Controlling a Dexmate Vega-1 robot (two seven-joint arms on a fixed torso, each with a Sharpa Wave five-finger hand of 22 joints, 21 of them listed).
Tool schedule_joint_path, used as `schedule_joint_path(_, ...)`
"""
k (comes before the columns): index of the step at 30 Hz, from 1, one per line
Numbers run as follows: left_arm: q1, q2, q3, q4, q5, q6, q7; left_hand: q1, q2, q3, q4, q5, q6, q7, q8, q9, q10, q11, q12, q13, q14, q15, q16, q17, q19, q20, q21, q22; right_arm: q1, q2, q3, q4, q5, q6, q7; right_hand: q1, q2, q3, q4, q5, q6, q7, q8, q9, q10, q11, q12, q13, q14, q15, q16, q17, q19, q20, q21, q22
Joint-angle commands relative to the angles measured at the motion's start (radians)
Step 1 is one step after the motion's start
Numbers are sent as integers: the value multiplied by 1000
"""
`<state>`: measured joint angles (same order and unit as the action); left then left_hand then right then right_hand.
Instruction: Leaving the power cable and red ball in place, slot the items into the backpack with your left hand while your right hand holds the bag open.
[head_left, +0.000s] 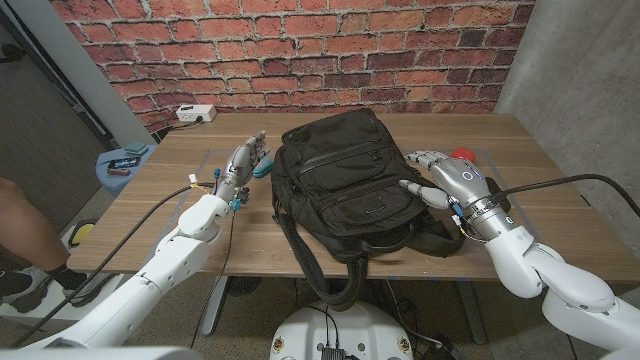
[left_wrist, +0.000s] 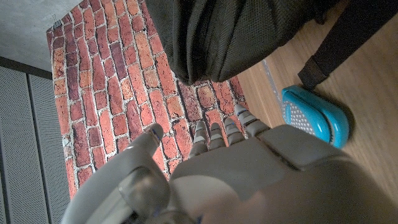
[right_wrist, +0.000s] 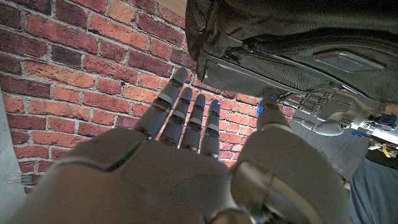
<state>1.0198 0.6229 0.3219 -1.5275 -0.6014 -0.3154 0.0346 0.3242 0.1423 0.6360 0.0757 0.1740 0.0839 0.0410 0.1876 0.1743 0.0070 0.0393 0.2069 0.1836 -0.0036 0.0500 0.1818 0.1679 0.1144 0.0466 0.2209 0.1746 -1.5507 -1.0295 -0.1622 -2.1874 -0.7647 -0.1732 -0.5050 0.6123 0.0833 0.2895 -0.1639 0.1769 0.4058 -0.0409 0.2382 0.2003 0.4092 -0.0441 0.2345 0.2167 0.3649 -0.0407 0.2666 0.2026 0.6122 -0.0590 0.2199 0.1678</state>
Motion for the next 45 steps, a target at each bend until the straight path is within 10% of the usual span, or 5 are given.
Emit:
schedule_joint_path(1,-25,-5,13,18,7,8,-12,29,30,7,-1,0,8,-2,-3,6,7,2,-3,4,2,5,-4,2,8,-4,-5,2,-93,-12,85,-35,-11,2,8,4,-4,-4,1,0,6,-2,7,2,13,0,7,1,13,-96,6,2,10,-37,4,2)
schedule_joint_path(20,4,2,8,-23,23,-1,17,26,29,10,-3,0,7,-3,-4,6,7,1,-3,4,1,5,-4,2,8,-4,-7,2,-272,52,240,-50,-147,46,5,22,-3,-2,-3,2,1,-4,0,3,11,-4,3,1,18,-100,6,3,18,-42,1,2)
schedule_joint_path(45,54,26,-26,-80,57,-21,69,24,29,12,-5,0,6,-3,-4,6,6,0,-4,4,2,5,-4,2,11,-3,-9,2,-296,93,246,50,-277,103,-89,113,-28,12,-22,12,24,-28,-1,2,38,-29,5,1,45,-125,1,-4,48,-60,-3,2)
